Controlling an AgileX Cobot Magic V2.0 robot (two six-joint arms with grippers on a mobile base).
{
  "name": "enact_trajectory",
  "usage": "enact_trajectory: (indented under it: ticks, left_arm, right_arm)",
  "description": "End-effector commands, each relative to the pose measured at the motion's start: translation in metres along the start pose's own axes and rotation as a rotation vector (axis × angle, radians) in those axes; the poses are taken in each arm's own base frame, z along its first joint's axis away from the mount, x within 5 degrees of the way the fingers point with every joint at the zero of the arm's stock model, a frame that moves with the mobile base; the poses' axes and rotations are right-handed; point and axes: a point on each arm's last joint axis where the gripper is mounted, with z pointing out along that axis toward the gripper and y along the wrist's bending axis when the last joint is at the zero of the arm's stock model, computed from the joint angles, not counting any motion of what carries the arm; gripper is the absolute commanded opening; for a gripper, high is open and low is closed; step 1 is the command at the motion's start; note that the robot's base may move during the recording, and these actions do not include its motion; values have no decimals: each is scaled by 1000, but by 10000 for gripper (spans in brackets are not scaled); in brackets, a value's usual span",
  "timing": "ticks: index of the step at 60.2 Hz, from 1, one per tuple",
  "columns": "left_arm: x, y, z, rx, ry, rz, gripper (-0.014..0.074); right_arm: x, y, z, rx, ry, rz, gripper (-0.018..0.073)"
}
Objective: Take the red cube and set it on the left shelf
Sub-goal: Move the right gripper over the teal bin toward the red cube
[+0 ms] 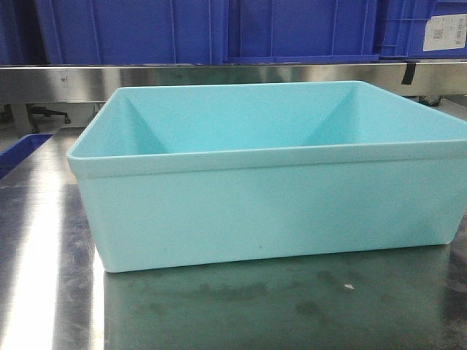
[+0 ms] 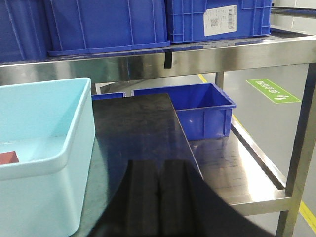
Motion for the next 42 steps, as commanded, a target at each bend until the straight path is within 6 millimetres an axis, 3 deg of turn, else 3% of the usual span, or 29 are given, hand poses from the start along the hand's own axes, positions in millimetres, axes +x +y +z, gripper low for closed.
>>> enact_trajectory:
  ticks: [1,42]
  left_arm:
    - [-1,0,0,4,-80,-8,102]
    - [-1,0,0,4,-80,-8,102]
  right_arm:
    - [-14,2,-3,-15,-125,-4,57]
    - [-15,2,-3,-15,-126,-4,57]
